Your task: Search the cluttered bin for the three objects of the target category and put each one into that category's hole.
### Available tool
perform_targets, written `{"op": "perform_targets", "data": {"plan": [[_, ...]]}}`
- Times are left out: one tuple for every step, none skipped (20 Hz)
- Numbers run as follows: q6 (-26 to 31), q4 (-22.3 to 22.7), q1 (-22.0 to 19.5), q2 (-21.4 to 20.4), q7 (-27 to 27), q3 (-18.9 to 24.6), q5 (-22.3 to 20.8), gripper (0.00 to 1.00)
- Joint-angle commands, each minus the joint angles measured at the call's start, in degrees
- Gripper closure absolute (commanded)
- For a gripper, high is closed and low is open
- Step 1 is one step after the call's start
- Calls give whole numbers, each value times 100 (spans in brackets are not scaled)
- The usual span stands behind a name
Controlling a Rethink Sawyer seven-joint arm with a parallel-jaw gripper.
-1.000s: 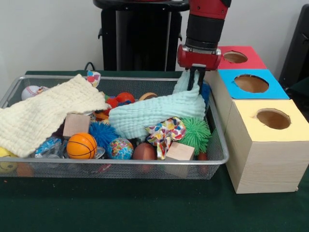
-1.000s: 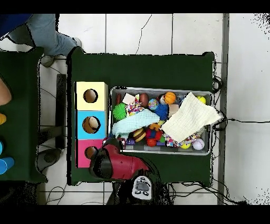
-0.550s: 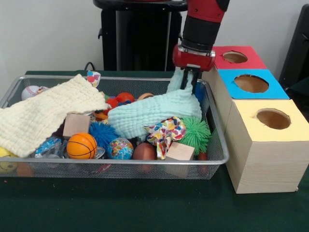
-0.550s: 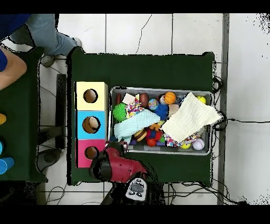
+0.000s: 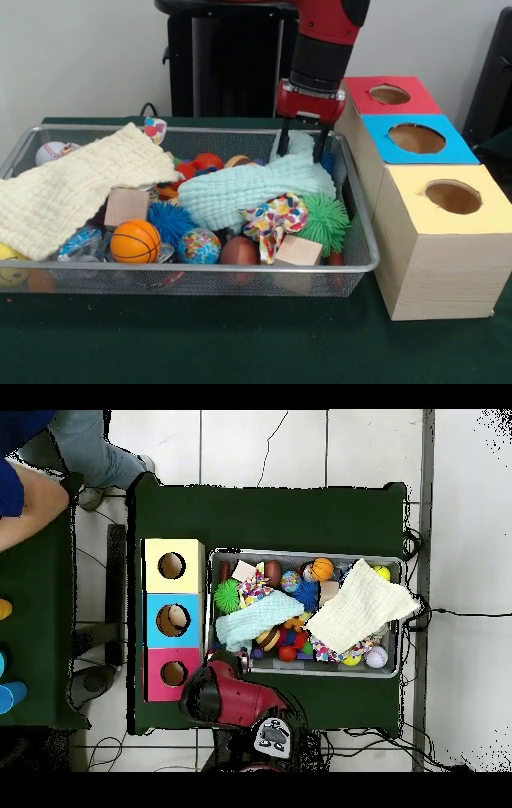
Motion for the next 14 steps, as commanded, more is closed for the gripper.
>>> {"op": "perform_targets", "data": {"plan": [[1205, -3, 16, -868, 1397, 374, 534, 0], [1426, -16, 27, -1012, 1363, 368, 553, 0], [1728, -53, 15, -1175, 1328, 370, 566, 0], [2030, -89, 3, -1339, 1293, 373, 579, 0], [2380, -136, -78, -1492, 1248, 445, 576, 0], [2543, -151, -117, -1561, 1237, 480, 591, 0], [2819, -186, -199, -1644, 1208, 554, 611, 0], [2912, -160, -290, -1694, 1187, 659, 646, 0], [3137, -209, -328, -1776, 1171, 699, 685, 0], [3212, -242, -329, -1797, 1148, 685, 698, 0], [3417, -406, -191, -1787, 1182, 508, 672, 0], [3473, -482, -119, -1774, 1189, 397, 640, 0], [3527, -632, 38, -1707, 1224, 186, 553, 0], [3580, -782, 195, -1640, 1258, -25, 467, 0]]}}
